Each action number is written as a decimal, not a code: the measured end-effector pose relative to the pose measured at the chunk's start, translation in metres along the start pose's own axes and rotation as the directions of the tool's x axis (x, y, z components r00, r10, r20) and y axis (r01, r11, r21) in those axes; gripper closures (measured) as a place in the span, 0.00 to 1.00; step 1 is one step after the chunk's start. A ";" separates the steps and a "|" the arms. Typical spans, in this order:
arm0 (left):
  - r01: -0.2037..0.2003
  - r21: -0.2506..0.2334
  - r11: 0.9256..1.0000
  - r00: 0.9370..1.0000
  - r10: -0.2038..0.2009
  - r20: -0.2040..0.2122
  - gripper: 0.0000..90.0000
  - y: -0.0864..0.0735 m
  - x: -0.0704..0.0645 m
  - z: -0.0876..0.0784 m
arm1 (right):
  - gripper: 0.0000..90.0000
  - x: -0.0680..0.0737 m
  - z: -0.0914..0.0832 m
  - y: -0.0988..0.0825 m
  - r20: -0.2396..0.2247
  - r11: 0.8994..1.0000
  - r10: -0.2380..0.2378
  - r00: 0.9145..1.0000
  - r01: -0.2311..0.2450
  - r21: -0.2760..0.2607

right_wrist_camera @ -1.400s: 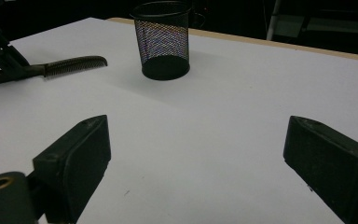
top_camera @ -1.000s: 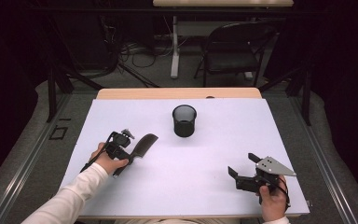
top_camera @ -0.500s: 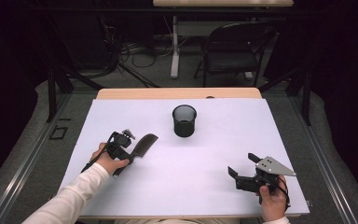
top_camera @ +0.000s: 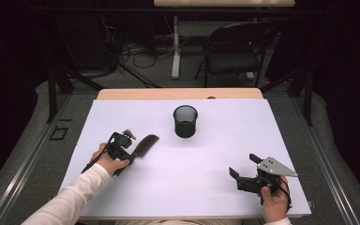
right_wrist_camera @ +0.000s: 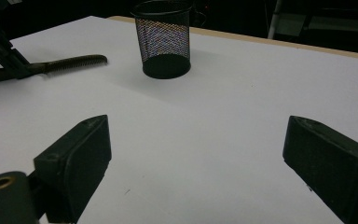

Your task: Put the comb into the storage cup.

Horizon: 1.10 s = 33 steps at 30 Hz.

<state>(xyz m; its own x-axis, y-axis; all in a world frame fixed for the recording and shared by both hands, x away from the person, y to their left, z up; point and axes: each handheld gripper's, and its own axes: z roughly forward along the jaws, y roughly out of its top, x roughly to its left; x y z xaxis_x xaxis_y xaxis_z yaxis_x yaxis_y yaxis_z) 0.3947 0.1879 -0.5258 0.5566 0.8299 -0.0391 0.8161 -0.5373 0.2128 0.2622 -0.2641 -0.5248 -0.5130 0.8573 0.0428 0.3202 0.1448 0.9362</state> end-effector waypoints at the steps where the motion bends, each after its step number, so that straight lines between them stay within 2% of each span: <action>1: 0.000 0.000 1.000 1.000 0.000 0.000 0.80 0.000 0.000 0.000 | 0.08 0.000 0.000 0.000 0.001 1.000 0.000 1.000 0.000 0.000; 18: 0.011 -0.011 1.000 1.000 -0.011 0.024 0.80 -0.001 0.001 -0.005 | 0.09 0.000 0.001 0.000 0.000 1.000 0.003 1.000 -0.003 0.005; 24: 0.016 -0.028 0.999 0.999 -0.015 0.036 0.80 -0.002 0.003 -0.010 | 0.09 0.000 0.001 0.000 0.001 1.000 0.006 1.000 -0.006 0.012; 29: 0.034 -0.067 0.997 0.998 -0.031 0.049 0.80 -0.003 0.006 -0.015 | 0.09 0.000 0.002 -0.001 0.000 1.000 0.011 1.000 -0.011 0.009; 33: 0.034 -0.088 0.996 0.998 -0.029 0.051 0.80 -0.003 0.008 -0.021 | 0.09 -0.001 0.001 -0.001 -0.001 1.000 0.017 1.000 -0.017 0.014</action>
<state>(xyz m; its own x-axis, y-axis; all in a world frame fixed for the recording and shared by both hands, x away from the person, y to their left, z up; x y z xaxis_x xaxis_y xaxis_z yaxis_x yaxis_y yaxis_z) 0.3933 0.1993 -0.5063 0.5398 0.8364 -0.0953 0.8174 -0.4938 0.2968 0.2632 -0.2642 -0.5260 -0.5085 0.8591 0.0587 0.3401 0.1378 0.9303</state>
